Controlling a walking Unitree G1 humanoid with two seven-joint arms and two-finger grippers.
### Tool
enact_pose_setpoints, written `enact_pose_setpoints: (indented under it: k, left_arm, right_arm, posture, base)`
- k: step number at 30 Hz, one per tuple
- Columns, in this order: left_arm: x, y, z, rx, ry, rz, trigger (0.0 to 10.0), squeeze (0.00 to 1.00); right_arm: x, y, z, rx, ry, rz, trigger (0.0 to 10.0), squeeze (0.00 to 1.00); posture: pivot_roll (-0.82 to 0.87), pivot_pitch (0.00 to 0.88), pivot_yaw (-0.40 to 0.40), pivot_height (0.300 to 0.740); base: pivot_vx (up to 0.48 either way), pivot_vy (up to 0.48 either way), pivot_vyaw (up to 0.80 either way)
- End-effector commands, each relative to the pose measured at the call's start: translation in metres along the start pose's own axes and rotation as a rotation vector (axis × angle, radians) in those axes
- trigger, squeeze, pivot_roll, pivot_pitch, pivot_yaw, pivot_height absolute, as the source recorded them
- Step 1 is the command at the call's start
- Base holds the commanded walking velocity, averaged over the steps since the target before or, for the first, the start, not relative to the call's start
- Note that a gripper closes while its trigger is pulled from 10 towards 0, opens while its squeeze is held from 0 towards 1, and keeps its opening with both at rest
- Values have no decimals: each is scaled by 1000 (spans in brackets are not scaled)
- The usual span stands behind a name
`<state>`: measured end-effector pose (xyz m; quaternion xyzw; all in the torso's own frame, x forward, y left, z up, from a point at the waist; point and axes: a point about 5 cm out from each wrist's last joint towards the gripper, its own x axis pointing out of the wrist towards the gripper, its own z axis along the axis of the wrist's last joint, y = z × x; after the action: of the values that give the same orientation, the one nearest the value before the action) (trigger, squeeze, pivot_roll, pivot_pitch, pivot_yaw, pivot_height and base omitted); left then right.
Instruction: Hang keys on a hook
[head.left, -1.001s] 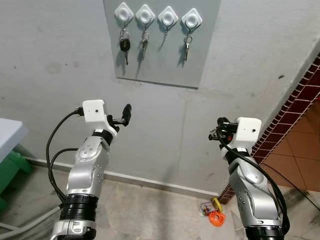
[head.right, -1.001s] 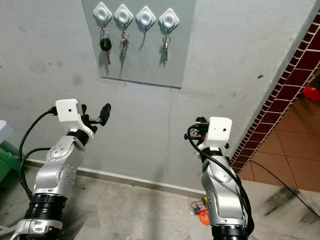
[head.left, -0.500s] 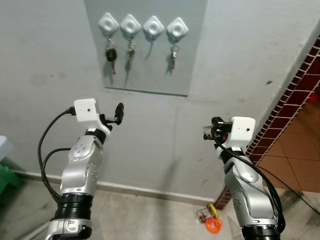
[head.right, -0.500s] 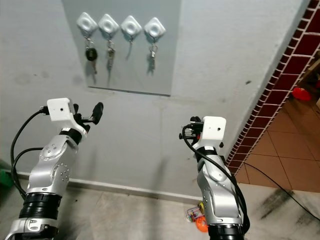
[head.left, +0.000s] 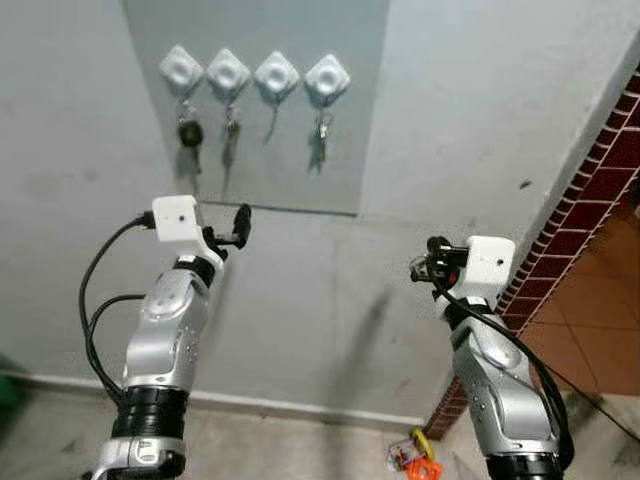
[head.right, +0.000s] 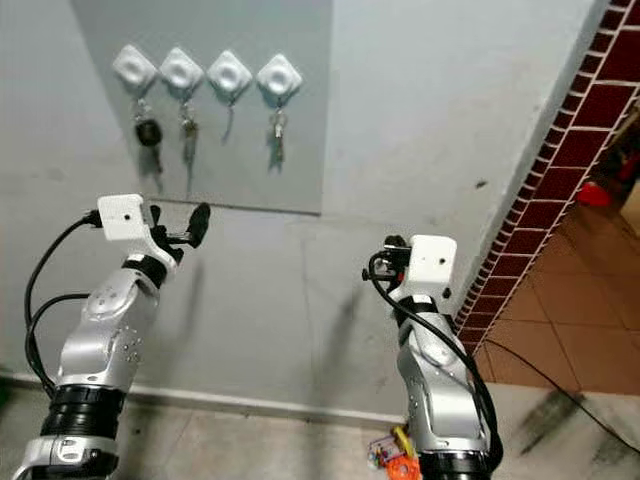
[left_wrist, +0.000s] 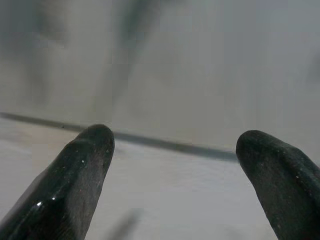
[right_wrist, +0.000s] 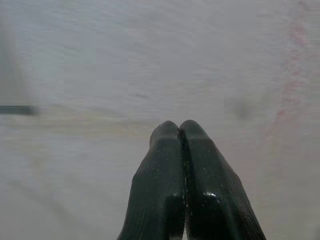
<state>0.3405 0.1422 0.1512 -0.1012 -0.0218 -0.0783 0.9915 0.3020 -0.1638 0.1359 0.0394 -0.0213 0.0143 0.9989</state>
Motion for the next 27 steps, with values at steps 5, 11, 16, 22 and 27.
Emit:
enact_pose_setpoints:
  k: [5,11,16,22,27]
  left_arm:
    - [-4,-3,7,41,-31,-20,10000,0]
    - [-7,-10,10,55,-48,-42,10000,0]
    - [-11,-23,18,104,-86,-119,10000,0]
    - [-14,-37,27,126,-129,-193,10000,0]
    - [-15,-39,29,124,-132,-196,10000,0]
  right_arm:
    - [6,6,14,-15,-54,109,10000,0]
    - [11,16,26,-12,-96,230,10000,0]
    - [20,28,46,3,-149,366,10000,0]
    - [31,41,64,14,-196,461,10000,0]
    - [40,49,75,13,-221,519,10000,0]
  posture:
    - [-63,0,15,740]
    - [-53,0,5,740]
    - [-49,0,-2,740]
    - [-46,0,-9,740]
    - [-37,0,-16,740]
  base:
    - [0,0,0]
    - [0,0,0]
    - [0,0,0]
    - [0,0,0]
    - [0,0,0]
